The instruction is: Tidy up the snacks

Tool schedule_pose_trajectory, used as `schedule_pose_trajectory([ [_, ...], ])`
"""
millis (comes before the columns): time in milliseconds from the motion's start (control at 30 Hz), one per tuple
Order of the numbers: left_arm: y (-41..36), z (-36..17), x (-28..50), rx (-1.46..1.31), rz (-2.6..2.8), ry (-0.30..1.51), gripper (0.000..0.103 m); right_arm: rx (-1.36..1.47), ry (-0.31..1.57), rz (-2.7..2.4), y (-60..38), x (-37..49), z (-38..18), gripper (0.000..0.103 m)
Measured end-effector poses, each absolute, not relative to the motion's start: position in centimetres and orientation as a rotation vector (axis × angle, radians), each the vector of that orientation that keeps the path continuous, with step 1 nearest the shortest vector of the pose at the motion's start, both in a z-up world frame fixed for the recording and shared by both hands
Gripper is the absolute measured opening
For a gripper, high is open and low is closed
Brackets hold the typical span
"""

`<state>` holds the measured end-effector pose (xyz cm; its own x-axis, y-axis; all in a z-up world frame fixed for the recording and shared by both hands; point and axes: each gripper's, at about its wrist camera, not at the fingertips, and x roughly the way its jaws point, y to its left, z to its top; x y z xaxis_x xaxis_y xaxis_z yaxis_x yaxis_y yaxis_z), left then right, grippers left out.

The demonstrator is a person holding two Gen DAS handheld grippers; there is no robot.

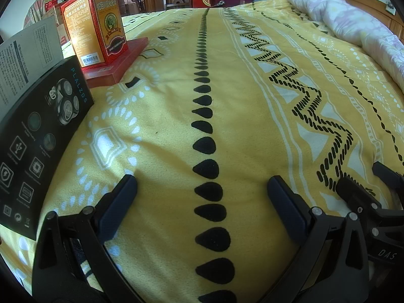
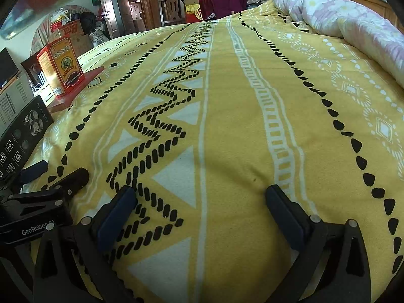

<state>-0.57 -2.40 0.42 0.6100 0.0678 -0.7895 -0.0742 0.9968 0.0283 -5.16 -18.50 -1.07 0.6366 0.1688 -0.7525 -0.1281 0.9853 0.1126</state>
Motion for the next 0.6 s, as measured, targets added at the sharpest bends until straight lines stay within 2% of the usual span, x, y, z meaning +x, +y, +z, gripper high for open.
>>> schedule_pose_trajectory([
  [600,-2.27,0.44,-0.56,-0.004,0.084,0.914,0.103,0.058,0.868,0.183,-18.64,-4.90,-1.33,0.103],
])
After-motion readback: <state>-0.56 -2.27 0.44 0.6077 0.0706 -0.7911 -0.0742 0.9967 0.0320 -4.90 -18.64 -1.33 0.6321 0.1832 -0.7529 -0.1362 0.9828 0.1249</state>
